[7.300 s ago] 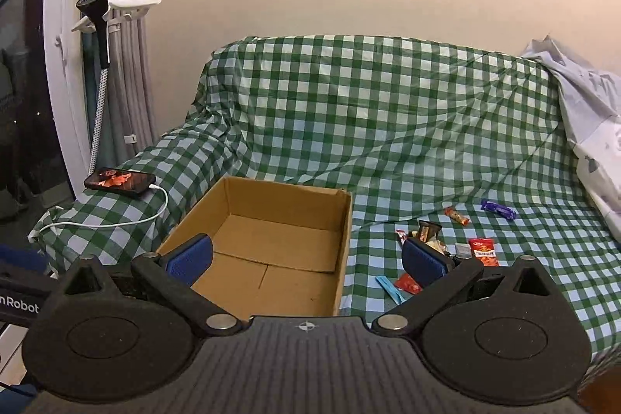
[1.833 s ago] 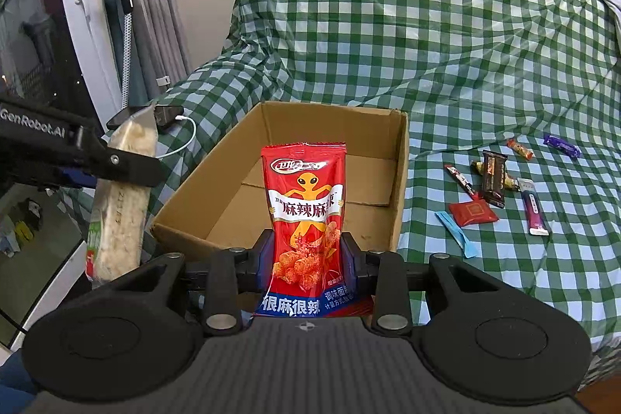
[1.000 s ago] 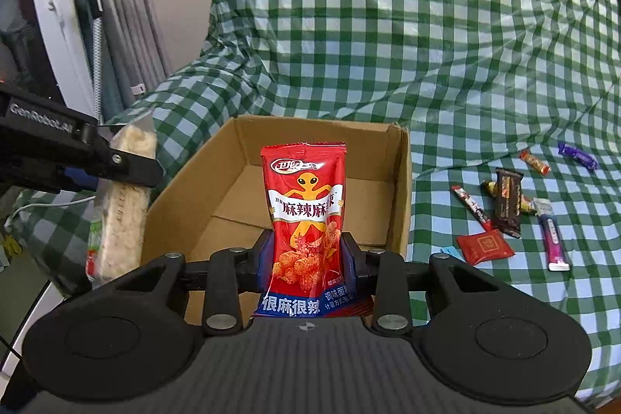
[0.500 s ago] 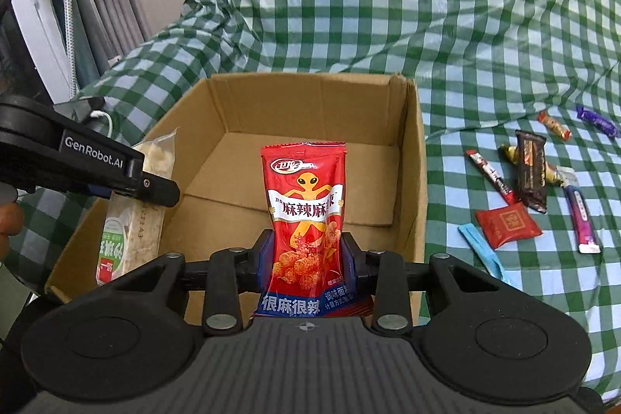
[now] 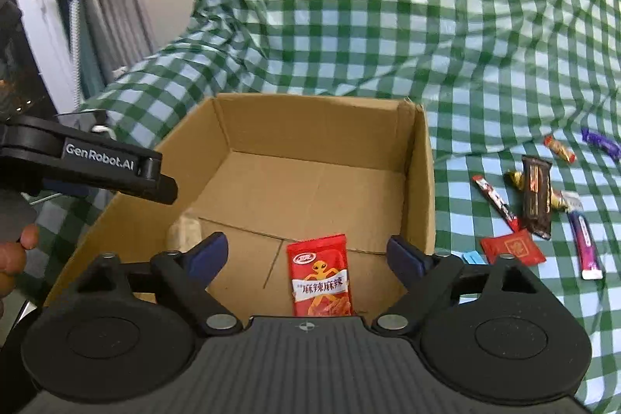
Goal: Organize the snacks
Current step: 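Carry both packets over the box and open both tools to drop them, then withdraw both tools from the box and move back toward the snack pile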
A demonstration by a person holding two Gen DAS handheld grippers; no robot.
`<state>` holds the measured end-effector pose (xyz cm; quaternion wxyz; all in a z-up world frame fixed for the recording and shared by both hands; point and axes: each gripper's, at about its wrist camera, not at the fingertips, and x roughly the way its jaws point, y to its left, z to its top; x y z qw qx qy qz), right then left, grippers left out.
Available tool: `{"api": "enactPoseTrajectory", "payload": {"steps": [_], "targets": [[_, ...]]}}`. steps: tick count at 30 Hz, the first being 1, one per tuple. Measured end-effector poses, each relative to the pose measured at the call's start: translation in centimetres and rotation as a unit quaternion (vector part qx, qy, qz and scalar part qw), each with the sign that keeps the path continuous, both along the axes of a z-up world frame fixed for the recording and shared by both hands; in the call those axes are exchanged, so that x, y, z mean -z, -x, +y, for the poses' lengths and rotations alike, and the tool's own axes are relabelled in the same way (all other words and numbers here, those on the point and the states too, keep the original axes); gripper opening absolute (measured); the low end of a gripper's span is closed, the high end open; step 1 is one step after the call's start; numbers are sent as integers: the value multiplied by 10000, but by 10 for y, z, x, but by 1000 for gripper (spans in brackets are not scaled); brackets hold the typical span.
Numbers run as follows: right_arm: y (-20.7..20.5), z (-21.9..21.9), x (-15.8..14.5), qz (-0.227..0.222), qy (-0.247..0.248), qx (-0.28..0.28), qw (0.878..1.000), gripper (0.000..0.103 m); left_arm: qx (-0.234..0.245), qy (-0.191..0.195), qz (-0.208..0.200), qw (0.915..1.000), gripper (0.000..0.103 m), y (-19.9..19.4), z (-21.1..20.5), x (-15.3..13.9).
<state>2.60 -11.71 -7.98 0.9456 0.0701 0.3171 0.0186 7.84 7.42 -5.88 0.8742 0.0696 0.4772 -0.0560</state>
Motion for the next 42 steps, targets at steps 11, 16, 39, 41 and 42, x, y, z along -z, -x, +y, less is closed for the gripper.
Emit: {"api": "enactPoseTrajectory", "payload": {"steps": [11,16,39,41,42], "targets": [[81,16,-22,208,-120,241,9994,100,-16,-277,1,9996,103,104,21,-18],[121,31,-42,-203,147,187,9995,102,58,-268,-175,9995,103,144,24,-30],[205,46,-74,-1104,455,183,9927,102,207,-284,-627,9974,103,212,22,-61],[206,45,-74,-1114,457,181,9926,102,225,-292,-616,9974,103,212,22,-60],[206,46,-74,-1111,456,185,9926,102,232,-297,-606,9974,103,212,21,-60]]}}
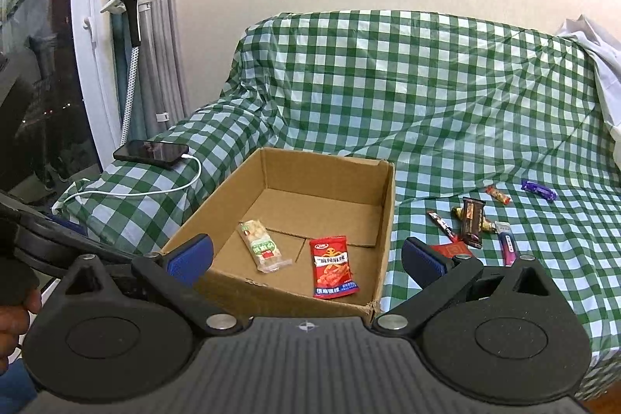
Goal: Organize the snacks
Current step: 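Withdraw both tools from the box and move back toward the snack pile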
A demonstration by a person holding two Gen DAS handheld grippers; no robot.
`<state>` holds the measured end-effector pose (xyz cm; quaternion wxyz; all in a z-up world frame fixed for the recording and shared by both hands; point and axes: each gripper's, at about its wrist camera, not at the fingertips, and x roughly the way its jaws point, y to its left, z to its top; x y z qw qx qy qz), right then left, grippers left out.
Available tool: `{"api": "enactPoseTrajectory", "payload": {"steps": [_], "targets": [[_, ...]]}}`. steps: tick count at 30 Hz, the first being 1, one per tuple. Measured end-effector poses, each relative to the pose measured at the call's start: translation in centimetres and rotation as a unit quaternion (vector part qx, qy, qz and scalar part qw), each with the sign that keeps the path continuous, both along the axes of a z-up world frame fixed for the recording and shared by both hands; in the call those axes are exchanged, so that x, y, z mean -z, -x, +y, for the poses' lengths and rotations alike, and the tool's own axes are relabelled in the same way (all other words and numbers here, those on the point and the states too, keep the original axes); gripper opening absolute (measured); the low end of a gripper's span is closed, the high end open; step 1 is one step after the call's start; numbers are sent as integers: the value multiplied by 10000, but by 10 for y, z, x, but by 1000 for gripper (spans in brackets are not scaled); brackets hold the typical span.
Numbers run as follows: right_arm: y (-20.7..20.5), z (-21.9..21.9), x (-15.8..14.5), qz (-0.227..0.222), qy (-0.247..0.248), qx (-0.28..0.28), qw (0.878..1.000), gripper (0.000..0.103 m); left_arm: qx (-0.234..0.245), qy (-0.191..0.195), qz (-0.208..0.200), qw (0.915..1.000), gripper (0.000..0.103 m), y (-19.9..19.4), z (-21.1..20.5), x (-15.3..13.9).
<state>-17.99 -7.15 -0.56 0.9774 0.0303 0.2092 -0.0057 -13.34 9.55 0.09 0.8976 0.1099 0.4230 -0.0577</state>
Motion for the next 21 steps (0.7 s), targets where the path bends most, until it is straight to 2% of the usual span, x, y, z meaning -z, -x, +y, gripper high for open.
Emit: {"api": "enactPoseTrajectory", "payload": {"steps": [14,21], "targets": [[-7,-10,8,148,-233,-2,9996,102,83,-230,154,9996,103,-12,-13,9],[-17,-44,18,255,-626,341,9971,102,320,-412,234,9984,103,-29,-48,13]]}}
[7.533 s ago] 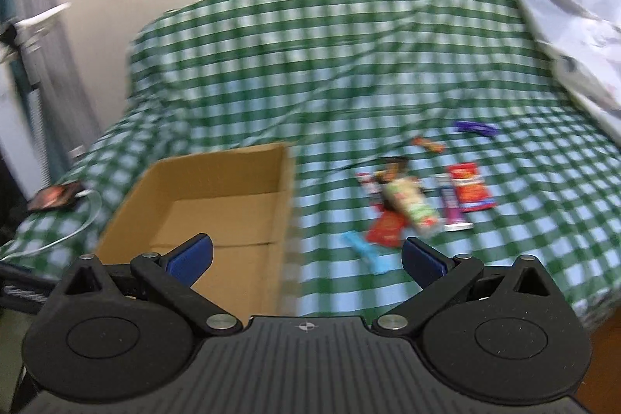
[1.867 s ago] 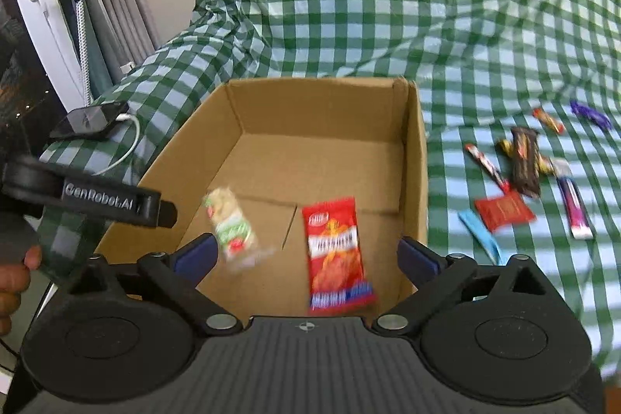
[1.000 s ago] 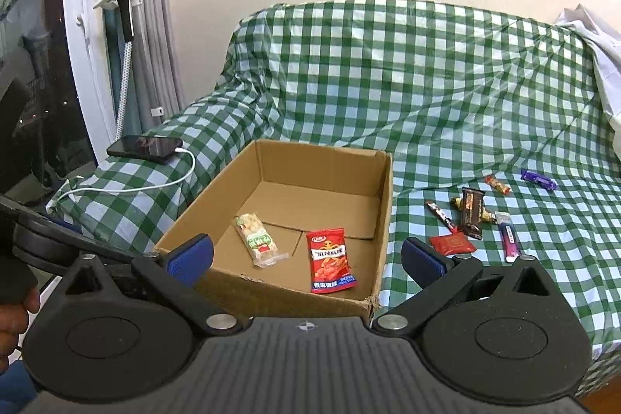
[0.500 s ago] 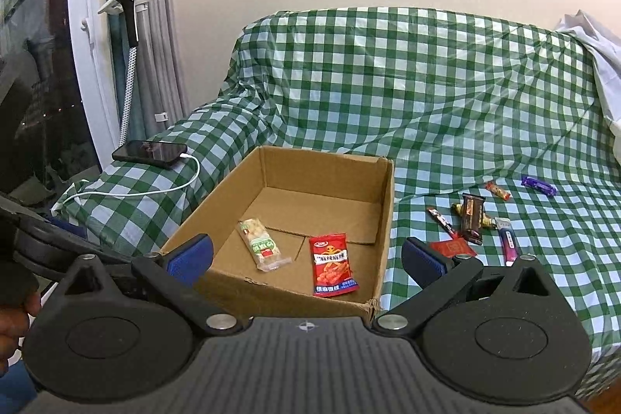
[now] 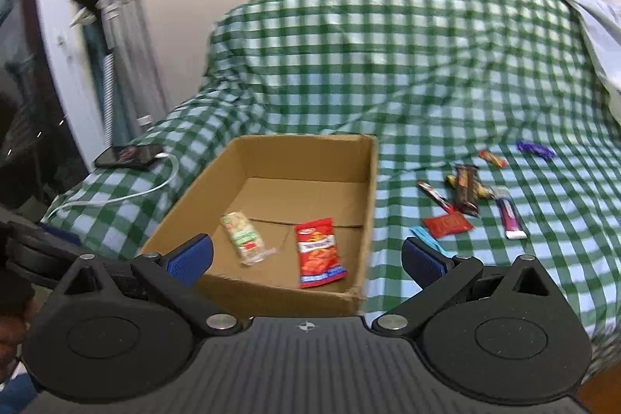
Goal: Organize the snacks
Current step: 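Withdraw both tools from the box and move back toward the snack pile, then grasp the dark chocolate bar with the left tool while the right tool grasps the purple tube snack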
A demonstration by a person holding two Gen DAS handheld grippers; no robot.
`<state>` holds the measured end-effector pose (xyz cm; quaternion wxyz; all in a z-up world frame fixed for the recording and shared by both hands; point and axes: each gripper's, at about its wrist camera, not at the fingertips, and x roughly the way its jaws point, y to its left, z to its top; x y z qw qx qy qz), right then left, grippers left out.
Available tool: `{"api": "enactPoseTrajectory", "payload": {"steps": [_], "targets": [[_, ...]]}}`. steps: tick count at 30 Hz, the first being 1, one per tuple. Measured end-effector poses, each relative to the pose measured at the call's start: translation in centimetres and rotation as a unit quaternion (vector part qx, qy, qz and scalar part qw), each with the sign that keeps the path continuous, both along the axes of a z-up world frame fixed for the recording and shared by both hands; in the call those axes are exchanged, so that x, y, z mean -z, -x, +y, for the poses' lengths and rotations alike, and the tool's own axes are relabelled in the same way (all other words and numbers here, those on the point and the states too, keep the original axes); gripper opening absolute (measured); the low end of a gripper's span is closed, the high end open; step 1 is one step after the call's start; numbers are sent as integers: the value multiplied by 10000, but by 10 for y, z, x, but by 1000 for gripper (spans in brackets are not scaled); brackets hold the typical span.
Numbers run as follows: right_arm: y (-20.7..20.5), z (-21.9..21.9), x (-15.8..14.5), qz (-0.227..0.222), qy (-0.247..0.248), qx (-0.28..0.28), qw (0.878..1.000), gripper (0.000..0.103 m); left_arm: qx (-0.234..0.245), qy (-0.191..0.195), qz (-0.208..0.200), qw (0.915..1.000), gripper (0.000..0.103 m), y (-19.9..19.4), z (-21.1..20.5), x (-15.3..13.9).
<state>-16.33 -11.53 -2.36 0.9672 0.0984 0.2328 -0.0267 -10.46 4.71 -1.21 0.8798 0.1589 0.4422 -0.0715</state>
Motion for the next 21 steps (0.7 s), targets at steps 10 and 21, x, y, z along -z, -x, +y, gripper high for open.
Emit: {"api": "enactPoseTrajectory", "payload": {"steps": [10,21], "targets": [[-14,-110,35,223,-401,1294,9905,102,725,64,211,9971,103,-55,-108,0],[-99,-250,112,695,-381,2356,9686,102,1135,-3,567,9919,103,-173,-268,53]]}}
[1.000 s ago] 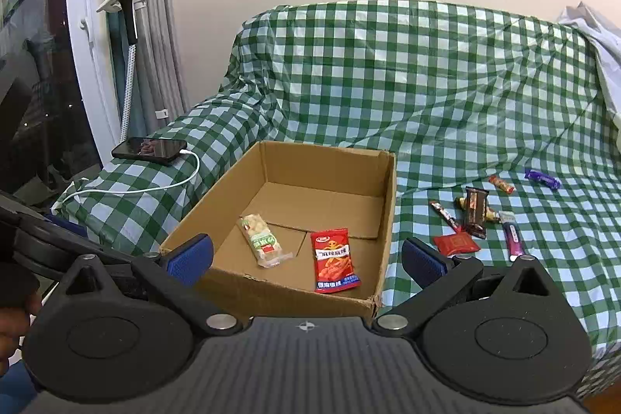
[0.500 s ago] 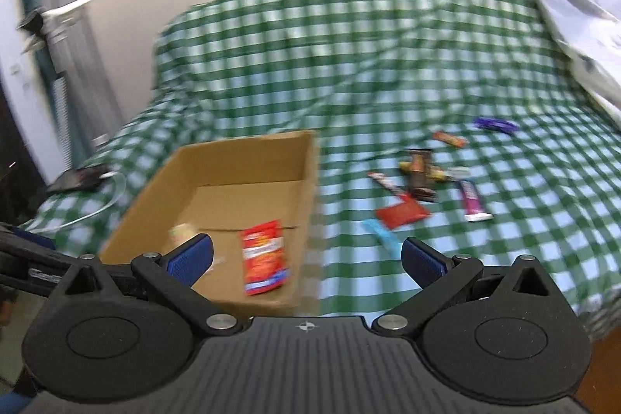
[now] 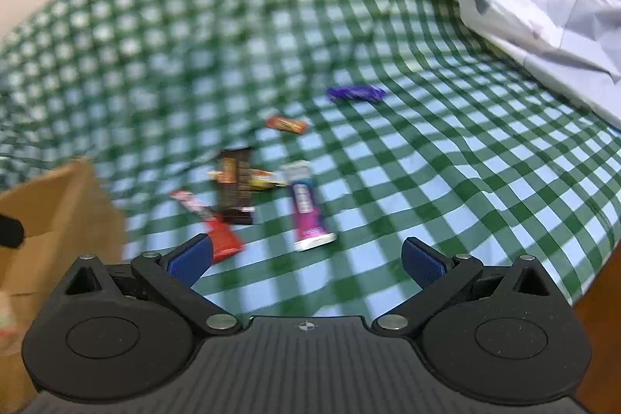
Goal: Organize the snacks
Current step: 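Grasp the dark chocolate bar with the left tool while the right tool grasps the purple tube snack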
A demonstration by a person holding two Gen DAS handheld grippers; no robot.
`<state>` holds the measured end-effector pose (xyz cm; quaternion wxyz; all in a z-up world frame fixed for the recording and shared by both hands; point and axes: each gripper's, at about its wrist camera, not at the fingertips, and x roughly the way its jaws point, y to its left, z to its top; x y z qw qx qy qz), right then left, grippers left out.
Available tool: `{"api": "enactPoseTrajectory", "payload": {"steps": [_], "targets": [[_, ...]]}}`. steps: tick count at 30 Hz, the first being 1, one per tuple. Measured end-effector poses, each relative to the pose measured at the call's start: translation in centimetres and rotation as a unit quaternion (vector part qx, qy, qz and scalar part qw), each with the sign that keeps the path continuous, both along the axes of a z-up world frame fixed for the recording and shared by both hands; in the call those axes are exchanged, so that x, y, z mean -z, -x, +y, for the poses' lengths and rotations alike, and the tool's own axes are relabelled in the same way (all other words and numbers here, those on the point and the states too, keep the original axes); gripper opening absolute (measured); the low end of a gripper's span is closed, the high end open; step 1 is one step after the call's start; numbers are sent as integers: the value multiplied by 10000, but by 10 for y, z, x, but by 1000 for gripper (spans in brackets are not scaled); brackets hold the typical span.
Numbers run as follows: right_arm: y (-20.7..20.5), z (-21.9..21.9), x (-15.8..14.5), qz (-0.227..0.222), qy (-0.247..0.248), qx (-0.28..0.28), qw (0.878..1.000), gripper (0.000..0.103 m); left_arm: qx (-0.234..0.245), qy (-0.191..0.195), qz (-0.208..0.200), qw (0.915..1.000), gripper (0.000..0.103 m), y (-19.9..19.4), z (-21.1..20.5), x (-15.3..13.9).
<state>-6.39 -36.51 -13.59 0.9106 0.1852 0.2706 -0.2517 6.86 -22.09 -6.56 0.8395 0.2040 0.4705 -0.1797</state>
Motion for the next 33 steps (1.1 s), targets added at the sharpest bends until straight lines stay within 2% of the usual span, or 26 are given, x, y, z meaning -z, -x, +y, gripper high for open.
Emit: {"api": "enactPoseTrajectory", "payload": {"steps": [7,11,14,18,22,24,25,26,27,29,31,33], "targets": [[-92,-62,67,535,-96,-254,9982,102,180,-28,522,9985,103,-85,-94,82],[-131,-75,97,821,127,-447,9955,102,94,-71,864,9962,103,-122,-130,124],[-139,-76,108,722,707,-509,9936,102,105,-200,930,9954,103,-138,-145,145],[-139,-83,111,542,674,-514,9949,103,53,-281,1109,9934,103,-147,-150,164],[-140,-83,112,505,728,-514,9947,103,30,-271,1049,9941,102,-147,-147,166],[-137,-82,110,513,760,-509,9945,103,16,-112,989,9950,87,-145,-145,161],[-137,-81,110,518,778,-511,9943,102,69,-53,955,9954,56,-142,-144,157],[-136,-79,107,531,796,-516,9941,94,120,-106,929,9955,42,-139,-143,153],[-135,-76,105,501,855,-566,9935,66,148,-120,910,9957,41,-136,-144,149],[-134,-67,99,486,968,-850,9905,30,276,32,961,9950,39,-132,-141,141],[-137,-59,95,648,1083,-963,9873,22,361,92,843,9957,39,-124,-136,127],[-135,-62,90,630,895,-920,9897,20,424,217,787,9958,39,-116,-131,113]]}}
